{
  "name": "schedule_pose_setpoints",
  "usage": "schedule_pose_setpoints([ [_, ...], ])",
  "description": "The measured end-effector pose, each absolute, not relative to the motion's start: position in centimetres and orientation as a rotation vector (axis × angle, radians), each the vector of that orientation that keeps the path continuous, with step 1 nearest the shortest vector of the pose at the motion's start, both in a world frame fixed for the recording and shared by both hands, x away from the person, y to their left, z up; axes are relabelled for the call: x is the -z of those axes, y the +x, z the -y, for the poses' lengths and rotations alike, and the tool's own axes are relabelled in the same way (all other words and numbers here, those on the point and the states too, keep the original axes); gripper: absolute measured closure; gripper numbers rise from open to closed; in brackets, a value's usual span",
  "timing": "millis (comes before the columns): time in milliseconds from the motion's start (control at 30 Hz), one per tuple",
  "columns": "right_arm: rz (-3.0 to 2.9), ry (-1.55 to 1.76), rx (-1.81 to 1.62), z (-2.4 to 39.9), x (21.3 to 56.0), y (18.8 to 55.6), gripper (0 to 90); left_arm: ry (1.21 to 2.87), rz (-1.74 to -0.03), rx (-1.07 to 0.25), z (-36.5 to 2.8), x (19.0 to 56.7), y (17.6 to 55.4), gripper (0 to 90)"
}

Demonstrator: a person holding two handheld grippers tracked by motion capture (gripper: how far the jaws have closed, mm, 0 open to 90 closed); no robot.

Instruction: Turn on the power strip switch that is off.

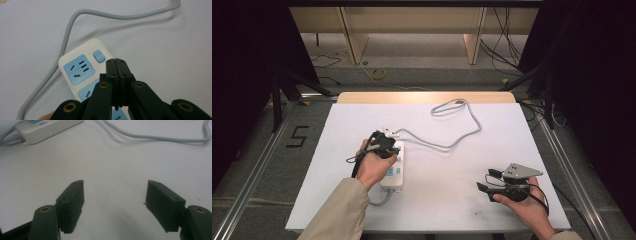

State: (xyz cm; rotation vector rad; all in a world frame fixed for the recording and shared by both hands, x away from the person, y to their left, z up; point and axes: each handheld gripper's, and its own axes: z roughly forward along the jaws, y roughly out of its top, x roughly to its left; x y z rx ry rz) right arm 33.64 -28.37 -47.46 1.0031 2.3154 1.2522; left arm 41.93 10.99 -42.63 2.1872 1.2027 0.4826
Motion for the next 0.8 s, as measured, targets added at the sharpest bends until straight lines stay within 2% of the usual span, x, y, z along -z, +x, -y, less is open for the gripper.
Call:
schedule_pose_setpoints([
  [800, -2.317, 1.001, -1.246, 28.4, 47.5, 33.6, 32.3, 2.211, -1.217, -0.472, -10.6, 42.6, 43.4, 89.8],
])
